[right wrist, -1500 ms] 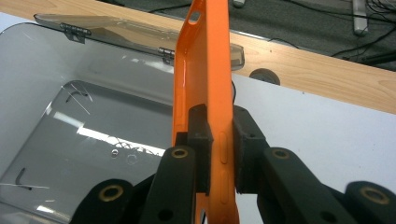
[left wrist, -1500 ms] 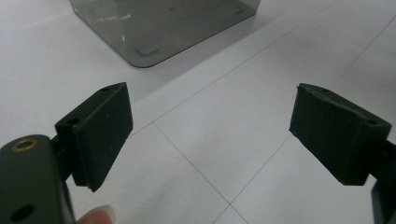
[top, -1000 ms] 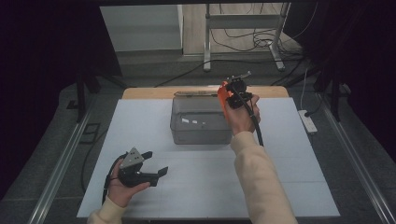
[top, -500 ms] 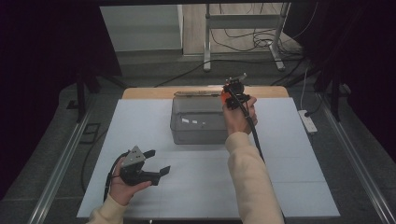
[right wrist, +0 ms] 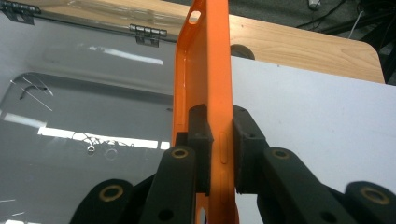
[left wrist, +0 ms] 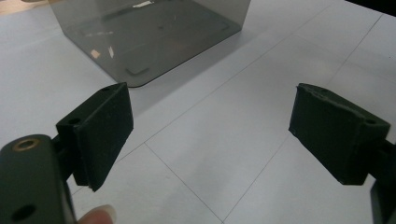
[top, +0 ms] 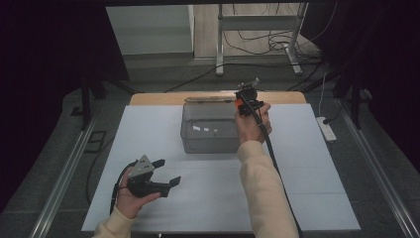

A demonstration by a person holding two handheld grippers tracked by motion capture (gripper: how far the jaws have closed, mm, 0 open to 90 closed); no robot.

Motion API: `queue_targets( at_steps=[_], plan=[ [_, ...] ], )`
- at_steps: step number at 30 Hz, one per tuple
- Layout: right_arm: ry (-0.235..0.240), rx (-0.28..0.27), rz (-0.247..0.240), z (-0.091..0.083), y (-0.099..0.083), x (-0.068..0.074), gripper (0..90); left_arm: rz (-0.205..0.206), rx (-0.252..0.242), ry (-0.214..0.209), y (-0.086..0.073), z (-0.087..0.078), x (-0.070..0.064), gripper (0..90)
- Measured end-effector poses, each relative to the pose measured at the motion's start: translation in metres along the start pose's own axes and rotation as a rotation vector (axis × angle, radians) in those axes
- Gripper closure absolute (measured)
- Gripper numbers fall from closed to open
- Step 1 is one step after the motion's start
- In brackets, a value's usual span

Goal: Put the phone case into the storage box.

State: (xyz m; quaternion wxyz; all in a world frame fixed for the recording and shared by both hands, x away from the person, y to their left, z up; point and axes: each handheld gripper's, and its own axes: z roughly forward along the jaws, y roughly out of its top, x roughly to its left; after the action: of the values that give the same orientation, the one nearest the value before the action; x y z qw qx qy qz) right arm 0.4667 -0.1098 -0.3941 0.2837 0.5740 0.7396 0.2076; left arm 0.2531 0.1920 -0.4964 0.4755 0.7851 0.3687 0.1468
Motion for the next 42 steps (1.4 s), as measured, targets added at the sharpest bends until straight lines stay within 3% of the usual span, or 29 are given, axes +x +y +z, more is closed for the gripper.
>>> queue_targets(
  at_steps=[11,42],
  plan=[
    [-0.019,0.022,-0.007,0.000,0.003,0.003,80.3,-0.001,-0.002,-0.002,0.000,0.000,0.000,13.8],
    [-0.011,0.092,-0.028,0.011,0.000,0.015,80.2,-0.007,-0.004,0.000,-0.001,-0.002,0.001,14.0]
  ],
)
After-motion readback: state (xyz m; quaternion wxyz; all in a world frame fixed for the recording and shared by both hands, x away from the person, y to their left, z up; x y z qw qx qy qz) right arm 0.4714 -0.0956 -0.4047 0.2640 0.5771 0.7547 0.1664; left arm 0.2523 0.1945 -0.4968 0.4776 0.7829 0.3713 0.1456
